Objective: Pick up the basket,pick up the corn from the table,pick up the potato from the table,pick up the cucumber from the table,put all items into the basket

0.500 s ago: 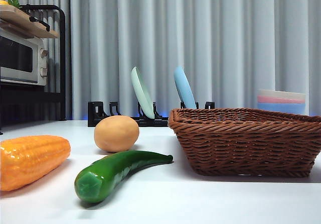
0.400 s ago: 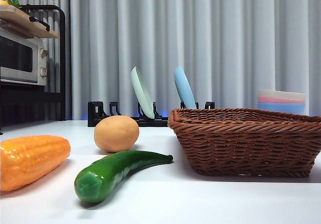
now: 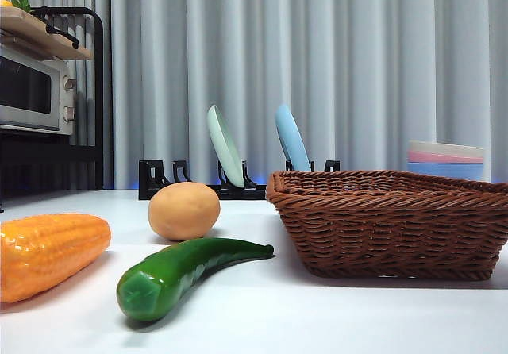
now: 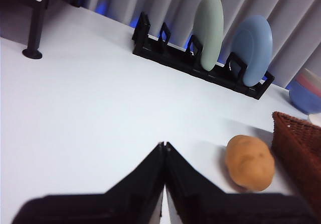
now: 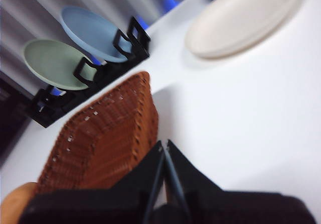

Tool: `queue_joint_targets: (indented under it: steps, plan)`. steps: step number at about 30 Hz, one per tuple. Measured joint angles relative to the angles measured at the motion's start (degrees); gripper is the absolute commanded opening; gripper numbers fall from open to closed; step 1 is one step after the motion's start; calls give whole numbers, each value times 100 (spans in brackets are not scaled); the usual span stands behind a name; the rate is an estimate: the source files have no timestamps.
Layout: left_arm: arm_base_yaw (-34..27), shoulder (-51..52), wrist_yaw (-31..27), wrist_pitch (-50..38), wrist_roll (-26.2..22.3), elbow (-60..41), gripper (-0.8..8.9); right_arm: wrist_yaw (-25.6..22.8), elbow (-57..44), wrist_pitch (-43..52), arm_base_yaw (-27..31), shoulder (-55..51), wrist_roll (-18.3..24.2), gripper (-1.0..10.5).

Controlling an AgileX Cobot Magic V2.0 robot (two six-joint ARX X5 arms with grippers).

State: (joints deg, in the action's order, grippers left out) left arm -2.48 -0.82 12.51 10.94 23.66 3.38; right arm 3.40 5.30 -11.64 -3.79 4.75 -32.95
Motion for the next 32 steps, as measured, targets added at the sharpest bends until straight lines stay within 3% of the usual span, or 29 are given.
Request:
queue_joint_targets:
  steps: [9,15,18,26,27,30,32]
  plan:
    - [0,-1169,109,278,-63,1364,-7,619,1604,-188,0,1934,734,-16]
    - [0,-2579,968,483,-645,2455,-7,1231,2848,-376,0,3539,1285,-16]
    - [0,-3298,1397,815,-944,3062,-7,1316,3453,-710,0,4236,1585,-16]
    - [0,-4911,2031,1908,-1606,4347,3,1875,4638,-1952,0,5595,2538,-9]
    - [2,-5058,2059,2000,-1648,4463,24,1895,4697,-2015,0,5711,2623,19]
    - [28,-5348,2068,2079,-1707,4675,282,1899,4754,-2033,0,5947,2756,164]
    - [70,-5453,2068,2079,-1725,4750,379,1897,4763,-2046,0,6054,2791,263]
